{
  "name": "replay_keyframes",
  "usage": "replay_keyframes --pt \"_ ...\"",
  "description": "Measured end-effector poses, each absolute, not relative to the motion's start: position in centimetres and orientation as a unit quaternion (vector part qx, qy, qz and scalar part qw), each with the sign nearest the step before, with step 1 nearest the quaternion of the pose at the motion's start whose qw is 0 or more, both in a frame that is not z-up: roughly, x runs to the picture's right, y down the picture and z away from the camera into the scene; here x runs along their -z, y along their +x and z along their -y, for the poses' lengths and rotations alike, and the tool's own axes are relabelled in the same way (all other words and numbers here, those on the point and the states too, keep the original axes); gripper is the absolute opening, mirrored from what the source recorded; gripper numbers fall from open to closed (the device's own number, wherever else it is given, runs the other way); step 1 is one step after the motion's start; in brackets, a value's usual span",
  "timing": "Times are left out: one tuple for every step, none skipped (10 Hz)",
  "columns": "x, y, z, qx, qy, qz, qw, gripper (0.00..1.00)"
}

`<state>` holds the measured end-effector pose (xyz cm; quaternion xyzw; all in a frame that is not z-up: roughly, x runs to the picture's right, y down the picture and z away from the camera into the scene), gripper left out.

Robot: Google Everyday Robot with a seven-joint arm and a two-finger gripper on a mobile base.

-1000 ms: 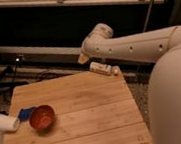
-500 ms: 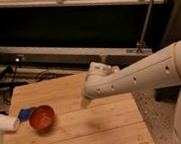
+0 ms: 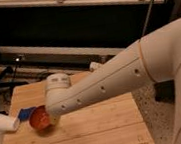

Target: Move the arm in a circular motion

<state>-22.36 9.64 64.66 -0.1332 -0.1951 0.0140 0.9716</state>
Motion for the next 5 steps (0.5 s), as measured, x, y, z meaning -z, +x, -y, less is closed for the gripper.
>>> replay_keyframes --pt "-62.3 -26.1 -6.1 0.012 -0.1 0.227 0.969 0.8" --pt "-61.2 -27.8 -2.7 0.023 -0.072 0.244 0.967 0.8" --pt "-60.7 -28.5 2.1 0.025 -0.036 0.256 0.966 0.8" --pt "-62.0 -26.9 8.7 0.009 0.005 0.254 0.967 0.8" --pt "-63.2 -24.9 12.9 -0.007 0.031 0.248 0.968 0.8"
